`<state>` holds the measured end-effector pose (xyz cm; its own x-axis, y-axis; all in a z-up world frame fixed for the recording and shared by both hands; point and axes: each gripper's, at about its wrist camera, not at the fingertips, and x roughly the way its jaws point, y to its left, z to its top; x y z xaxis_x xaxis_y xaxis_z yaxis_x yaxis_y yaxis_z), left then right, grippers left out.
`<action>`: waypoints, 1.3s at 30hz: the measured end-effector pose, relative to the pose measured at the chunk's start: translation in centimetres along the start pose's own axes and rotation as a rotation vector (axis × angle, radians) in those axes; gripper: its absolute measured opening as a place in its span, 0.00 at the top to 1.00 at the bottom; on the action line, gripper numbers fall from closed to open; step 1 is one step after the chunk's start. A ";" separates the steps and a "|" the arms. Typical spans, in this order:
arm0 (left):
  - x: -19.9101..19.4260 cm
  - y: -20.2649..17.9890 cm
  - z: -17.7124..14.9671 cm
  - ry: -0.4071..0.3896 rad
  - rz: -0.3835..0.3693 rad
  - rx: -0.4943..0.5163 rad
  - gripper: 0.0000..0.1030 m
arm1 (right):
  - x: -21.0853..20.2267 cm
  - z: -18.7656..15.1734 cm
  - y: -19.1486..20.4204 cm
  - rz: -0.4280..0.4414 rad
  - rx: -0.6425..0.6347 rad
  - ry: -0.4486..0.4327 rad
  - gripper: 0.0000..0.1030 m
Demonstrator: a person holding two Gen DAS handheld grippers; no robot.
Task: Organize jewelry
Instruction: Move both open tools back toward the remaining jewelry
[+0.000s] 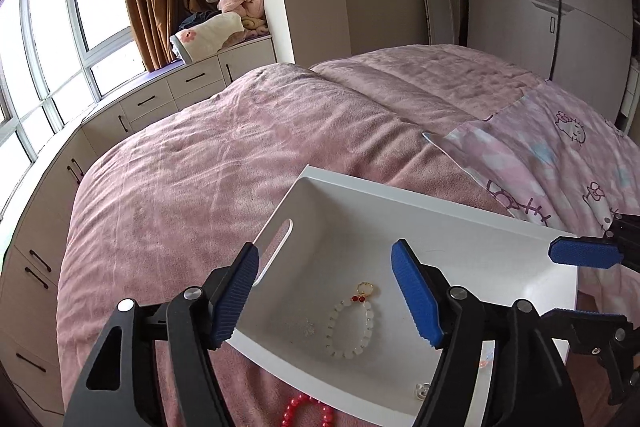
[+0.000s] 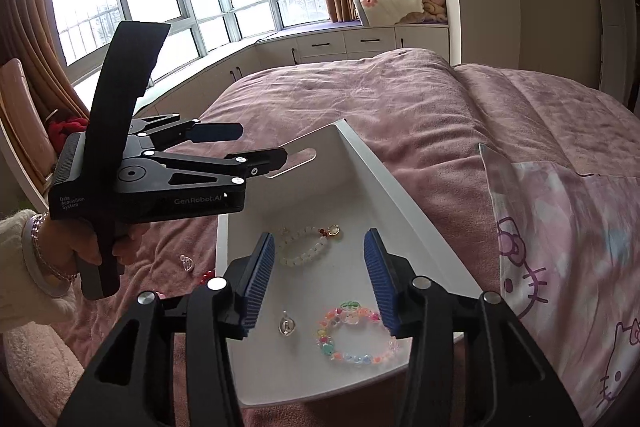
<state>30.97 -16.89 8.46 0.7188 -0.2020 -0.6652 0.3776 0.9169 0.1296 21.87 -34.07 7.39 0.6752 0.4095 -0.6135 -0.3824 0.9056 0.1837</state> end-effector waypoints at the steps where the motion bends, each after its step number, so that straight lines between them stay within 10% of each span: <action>1: -0.9 0.8 -0.1 -0.024 0.010 -0.005 0.24 | -0.2 0.1 0.5 0.004 -0.008 -0.010 0.47; 6: -5.9 4.6 -1.2 -0.125 0.067 -0.047 0.10 | -1.5 1.1 3.7 0.034 -0.040 -0.071 0.36; 21: -15.8 12.6 -11.4 -0.179 0.152 -0.236 0.08 | -1.5 1.9 14.6 0.085 -0.240 -0.152 0.18; 28: -15.0 13.8 -17.0 -0.126 0.216 -0.214 0.08 | 1.0 0.6 17.6 0.127 -0.266 -0.116 0.18; 39: -8.3 12.2 -24.1 0.094 0.062 -0.161 0.08 | 5.2 -3.2 18.8 0.072 -0.249 -0.022 0.18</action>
<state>15.60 4.26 -2.14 0.6773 -0.1175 -0.7262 0.2304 0.9714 0.0577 16.18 -15.23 5.15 0.6531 0.4771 -0.5881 -0.5717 0.8199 0.0303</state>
